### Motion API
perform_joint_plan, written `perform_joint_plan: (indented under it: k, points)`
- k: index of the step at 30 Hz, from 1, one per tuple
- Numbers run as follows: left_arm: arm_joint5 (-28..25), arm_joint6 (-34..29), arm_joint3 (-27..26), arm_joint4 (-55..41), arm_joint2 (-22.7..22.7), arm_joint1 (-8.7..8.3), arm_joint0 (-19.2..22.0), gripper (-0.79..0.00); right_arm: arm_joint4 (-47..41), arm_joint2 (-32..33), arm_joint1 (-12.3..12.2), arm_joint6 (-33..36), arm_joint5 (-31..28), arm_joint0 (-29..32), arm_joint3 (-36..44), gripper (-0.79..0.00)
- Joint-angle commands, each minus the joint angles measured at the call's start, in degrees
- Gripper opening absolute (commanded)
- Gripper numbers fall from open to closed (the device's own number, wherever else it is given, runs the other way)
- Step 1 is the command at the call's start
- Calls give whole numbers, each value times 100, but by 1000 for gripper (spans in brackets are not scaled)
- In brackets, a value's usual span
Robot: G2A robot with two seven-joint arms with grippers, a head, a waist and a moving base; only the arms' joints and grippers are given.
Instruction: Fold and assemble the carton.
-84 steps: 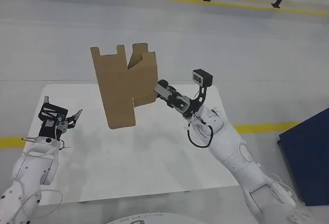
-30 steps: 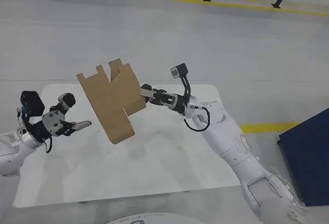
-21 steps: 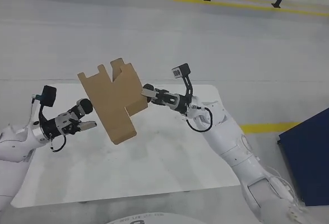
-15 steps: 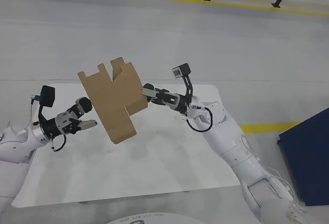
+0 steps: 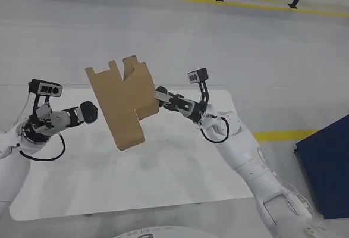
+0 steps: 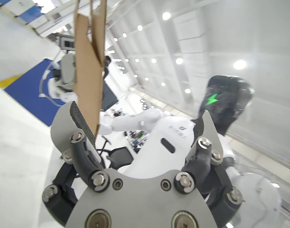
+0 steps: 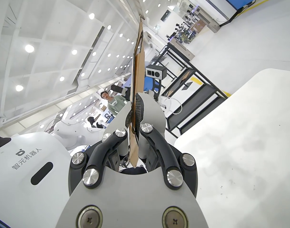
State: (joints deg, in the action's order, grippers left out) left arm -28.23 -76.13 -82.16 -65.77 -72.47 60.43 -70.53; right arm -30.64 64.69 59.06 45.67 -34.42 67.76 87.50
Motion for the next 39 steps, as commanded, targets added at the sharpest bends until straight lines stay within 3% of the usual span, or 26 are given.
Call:
perform_joint_plan:
  k: [1, 6, 17, 20, 22, 24, 25, 26, 27, 35, 37, 38, 39]
  points:
    - [41, -37, 91, 118, -115, 73, 13, 0, 6, 17, 4, 21, 6, 27, 22, -785]
    - [-513, 519, 235, 1387, 19, 207, 105, 0, 121, -48, 31, 72, 114, 26, 90, -785]
    - [-1189, 1195, 36, 2320, 376, 271, 144, 0, 473, -133, 104, -205, 398, -70, 25, -785]
    - [-1500, 1506, 9, 2670, 436, 245, 106, -154, 592, -167, 126, -292, 462, -85, 40, -785]
    - [-1706, 1712, 29, 2930, 483, 223, 97, -397, 623, -176, 136, -306, 482, -89, 44, -785]
    - [-1862, 1869, 76, 3083, 544, 204, 107, -489, 650, -181, 145, -304, 500, -90, 46, -785]
    - [-1912, 1919, 95, 3110, 586, 196, 118, -656, 663, -183, 149, -301, 511, -91, 47, -785]
    - [-1951, 1958, 136, 3087, 619, 189, 130, -757, 682, -183, 153, -303, 526, -94, 46, -785]
    - [-1983, 1990, 183, 3104, 635, 180, 159, -785, 698, -186, 157, -306, 538, -95, 49, -785]
    - [-2420, 2428, 423, 3779, 658, 102, 277, -785, 906, -199, 186, -320, 693, -128, 48, -785]
    - [-2590, 2598, 448, 4063, 600, 94, 273, -785, 997, -227, 192, -291, 723, -116, 83, -594]
    - [-2671, 2684, 438, 4208, 550, 91, 264, -785, 998, -231, 194, -255, 740, -111, 93, -363]
    - [-2712, 2760, 411, 4328, 510, 87, 241, -785, 983, -227, 194, -214, 775, -110, 93, 0]
